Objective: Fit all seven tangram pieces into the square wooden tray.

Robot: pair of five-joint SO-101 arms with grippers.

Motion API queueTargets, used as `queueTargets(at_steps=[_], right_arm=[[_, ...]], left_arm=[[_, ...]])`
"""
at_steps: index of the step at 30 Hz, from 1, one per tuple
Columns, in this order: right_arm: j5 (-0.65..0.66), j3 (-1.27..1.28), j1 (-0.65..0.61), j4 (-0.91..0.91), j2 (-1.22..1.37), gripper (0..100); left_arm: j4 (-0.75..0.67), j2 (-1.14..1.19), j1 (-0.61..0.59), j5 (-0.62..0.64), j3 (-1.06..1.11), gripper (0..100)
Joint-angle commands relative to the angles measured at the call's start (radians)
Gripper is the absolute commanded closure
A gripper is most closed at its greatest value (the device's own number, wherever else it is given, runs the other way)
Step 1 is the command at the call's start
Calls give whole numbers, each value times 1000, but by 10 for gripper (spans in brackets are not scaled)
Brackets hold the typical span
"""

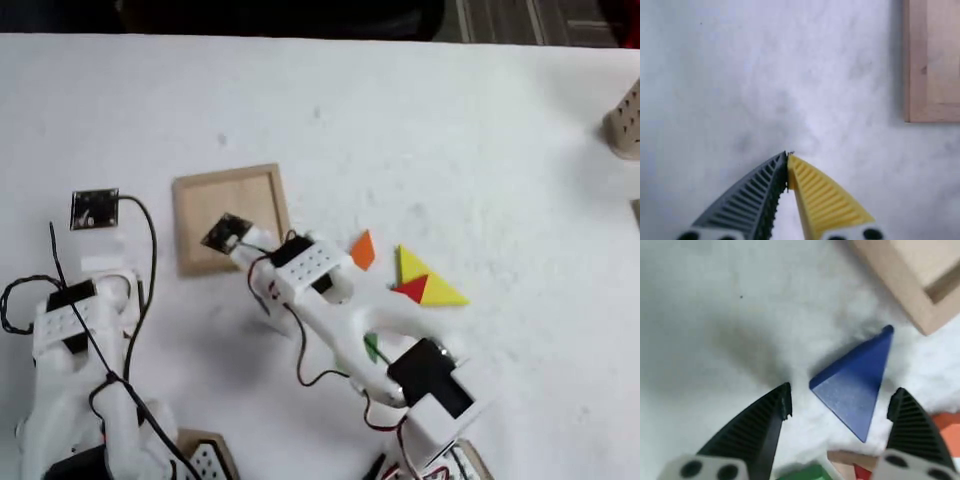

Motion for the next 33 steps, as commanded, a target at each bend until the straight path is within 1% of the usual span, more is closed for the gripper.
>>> queueTargets(at_steps=[1,4,7,12,17,22,25,33], right_arm=[[26,-8,-4,-15,-12,700],[28,-12,2,-45,-12,743],[28,-14,44,-82,-12,783],[20,-14,44,-81,-12,760],[18,-11,42,-79,-12,769],[18,-11,44,-79,-12,902],[18,-9,44,-77,-16,946],[18,-107,70,108,-50,946]], left_arm=[[-28,-28,-5,-8,0,980],[-28,-28,-5,-8,0,980],[-26,-28,-5,-8,0,980],[-26,-28,-5,-8,0,980],[-26,-28,-5,-8,0,980],[-26,-28,-5,-8,0,980],[-26,-27,-5,-8,0,980],[-26,-27,-5,-8,0,980]])
